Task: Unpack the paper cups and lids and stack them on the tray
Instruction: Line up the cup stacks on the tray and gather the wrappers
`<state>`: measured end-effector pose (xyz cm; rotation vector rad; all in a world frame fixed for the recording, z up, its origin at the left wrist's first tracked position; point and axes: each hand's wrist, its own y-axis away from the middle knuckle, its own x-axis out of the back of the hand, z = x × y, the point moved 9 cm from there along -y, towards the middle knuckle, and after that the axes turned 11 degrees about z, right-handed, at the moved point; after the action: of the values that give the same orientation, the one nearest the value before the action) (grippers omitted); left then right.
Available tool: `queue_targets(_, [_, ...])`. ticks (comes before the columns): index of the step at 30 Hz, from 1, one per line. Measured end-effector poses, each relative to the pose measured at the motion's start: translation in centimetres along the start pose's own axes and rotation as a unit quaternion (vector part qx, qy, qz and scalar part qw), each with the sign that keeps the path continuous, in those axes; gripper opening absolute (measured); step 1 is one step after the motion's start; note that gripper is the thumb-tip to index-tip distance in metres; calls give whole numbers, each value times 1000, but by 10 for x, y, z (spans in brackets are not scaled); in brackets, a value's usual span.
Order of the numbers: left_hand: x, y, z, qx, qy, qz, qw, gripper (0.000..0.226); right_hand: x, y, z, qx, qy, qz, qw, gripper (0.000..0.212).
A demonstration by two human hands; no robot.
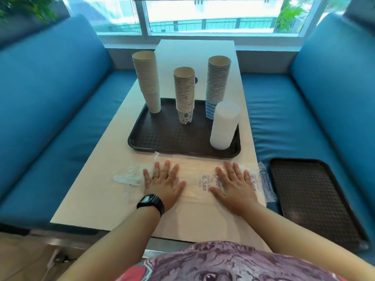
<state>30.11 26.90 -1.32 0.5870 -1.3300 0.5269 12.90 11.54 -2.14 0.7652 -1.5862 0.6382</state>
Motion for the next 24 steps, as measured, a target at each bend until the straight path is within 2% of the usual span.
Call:
queue_targets(3, [19, 1, -6, -6, 3, 18, 1000, 60, 16, -2, -3, -29, -19, 56, 998, 75])
queue_targets(7, [65, -8, -18, -44, 44, 115, 991, 48, 59, -12, -30, -28, -96, 239, 966, 46])
queue_targets(11, [113, -30, -29, -105, 151, 202, 962, 45, 96, -35, -70, -29, -194, 308, 931, 31])
queue_targets(14, [146, -51, -31, -124, 217, 228, 941, 39, 111, -60, -83, -57, -254, 300, 918, 23])
queue_targets(20, [191, -97, -31, -129, 278, 229, 924, 39, 124, -106, -103, -100, -315, 281, 901, 30])
queue_targets(24, [213, -135, -20, -107, 309, 222, 919, 47, 127, -137, -105, -151, -345, 255, 891, 43])
